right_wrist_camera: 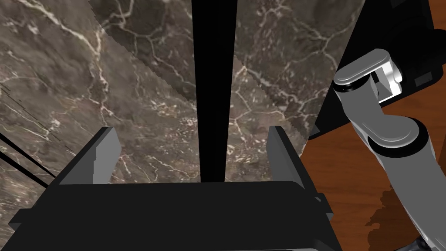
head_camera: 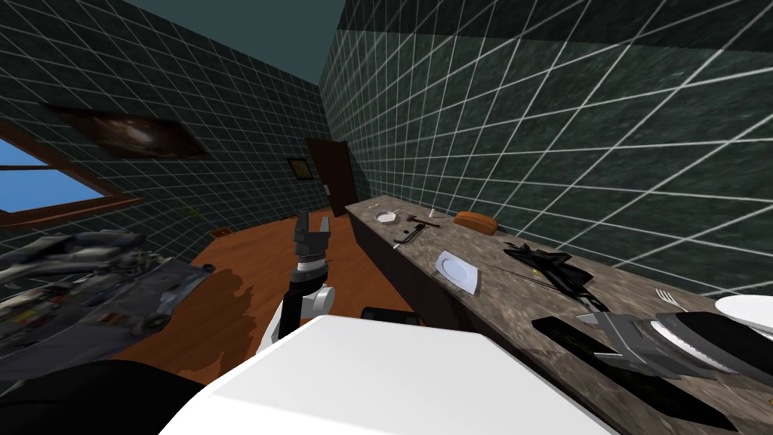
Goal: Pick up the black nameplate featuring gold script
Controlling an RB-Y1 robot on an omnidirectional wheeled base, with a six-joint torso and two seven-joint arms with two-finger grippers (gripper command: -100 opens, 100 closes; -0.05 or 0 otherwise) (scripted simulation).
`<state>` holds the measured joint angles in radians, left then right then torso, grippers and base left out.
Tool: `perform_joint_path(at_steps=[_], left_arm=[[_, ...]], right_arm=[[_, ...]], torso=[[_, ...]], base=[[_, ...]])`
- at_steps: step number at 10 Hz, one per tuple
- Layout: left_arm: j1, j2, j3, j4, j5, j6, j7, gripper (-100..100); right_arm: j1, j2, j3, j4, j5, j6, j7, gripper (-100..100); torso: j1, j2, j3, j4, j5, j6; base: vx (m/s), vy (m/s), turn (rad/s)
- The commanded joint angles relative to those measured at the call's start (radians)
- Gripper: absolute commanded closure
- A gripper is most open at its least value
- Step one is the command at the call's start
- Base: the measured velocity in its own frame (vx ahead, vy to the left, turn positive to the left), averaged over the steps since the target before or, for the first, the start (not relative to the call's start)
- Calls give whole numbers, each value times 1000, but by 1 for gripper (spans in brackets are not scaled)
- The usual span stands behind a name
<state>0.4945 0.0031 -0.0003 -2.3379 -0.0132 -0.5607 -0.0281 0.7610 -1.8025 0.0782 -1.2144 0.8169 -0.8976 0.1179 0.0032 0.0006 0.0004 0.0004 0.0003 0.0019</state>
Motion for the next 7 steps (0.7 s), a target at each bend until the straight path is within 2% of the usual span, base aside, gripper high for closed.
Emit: perform_joint_path(at_steps=[1, 2, 5, 6, 7], left_arm=[[0, 0, 0, 0, 0, 0, 0, 0], [0, 0, 0, 0, 0, 0, 0, 0], [0, 0, 0, 0, 0, 0, 0, 0], [0, 0, 0, 0, 0, 0, 0, 0], [0, 0, 0, 0, 0, 0, 0, 0]], right_arm=[[-16, 37, 1, 33, 26, -21, 11, -100], [-16, 37, 1, 33, 26, -21, 11, -100], [-32, 118, -9, 115, 69, -67, 49, -100], [-37, 105, -4, 109, 61, -63, 46, -100], [-40, 108, -2, 113, 64, -69, 49, 100]], torso=[[0, 0, 0, 0, 0, 0], [0, 0, 0, 0, 0, 0], [0, 0, 0, 0, 0, 0], [0, 0, 0, 0, 0, 0], [0, 0, 0, 0, 0, 0]], base=[[8, 26, 73], [5, 19, 32], [13, 32, 92], [7, 19, 9], [0, 0, 0]])
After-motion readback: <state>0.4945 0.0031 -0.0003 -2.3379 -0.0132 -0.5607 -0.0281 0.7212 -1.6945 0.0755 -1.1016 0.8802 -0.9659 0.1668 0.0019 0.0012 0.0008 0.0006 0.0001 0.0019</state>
